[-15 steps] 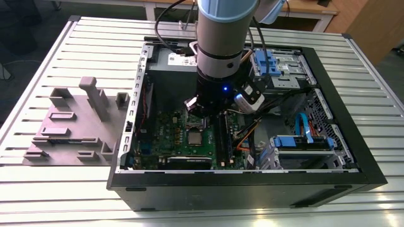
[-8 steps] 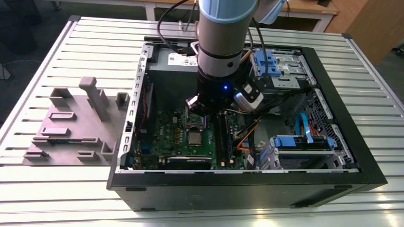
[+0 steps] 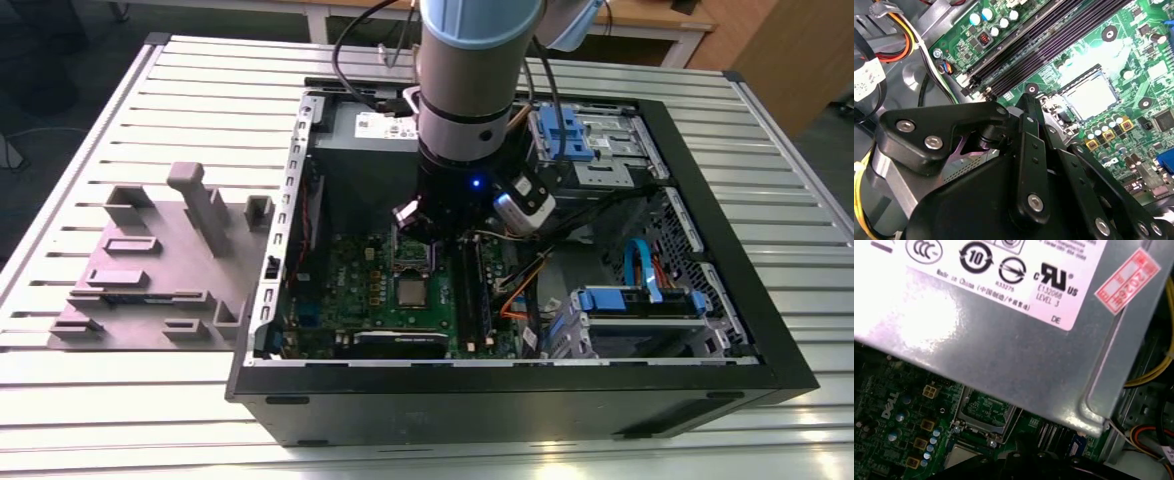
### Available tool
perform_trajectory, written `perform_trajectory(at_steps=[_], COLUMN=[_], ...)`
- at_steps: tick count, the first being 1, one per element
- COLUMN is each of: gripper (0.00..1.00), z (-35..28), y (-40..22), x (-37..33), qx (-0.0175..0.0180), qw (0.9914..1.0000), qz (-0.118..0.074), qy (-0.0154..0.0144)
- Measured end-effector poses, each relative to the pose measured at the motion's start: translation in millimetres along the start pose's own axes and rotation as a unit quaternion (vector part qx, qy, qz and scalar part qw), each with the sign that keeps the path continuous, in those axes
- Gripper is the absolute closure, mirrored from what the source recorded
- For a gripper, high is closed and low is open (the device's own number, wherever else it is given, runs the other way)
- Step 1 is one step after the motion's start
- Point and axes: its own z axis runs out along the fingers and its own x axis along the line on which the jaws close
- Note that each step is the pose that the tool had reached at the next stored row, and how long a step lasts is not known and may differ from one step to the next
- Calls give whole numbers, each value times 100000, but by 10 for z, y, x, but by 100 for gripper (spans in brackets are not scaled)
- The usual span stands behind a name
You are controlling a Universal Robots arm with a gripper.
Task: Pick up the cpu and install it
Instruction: 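Close the cpu cover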
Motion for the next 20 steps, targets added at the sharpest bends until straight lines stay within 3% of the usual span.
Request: perform_trajectory(at_steps=[10, 15, 20], gripper=[90, 90, 90], z=[0, 0, 1], y=[-1, -3, -3], x=[-3, -8, -9], qx=[-127, -248, -388], qw=[99999, 99969, 99885], qz=[-528, -2471, -4773], qy=[3, 105, 211])
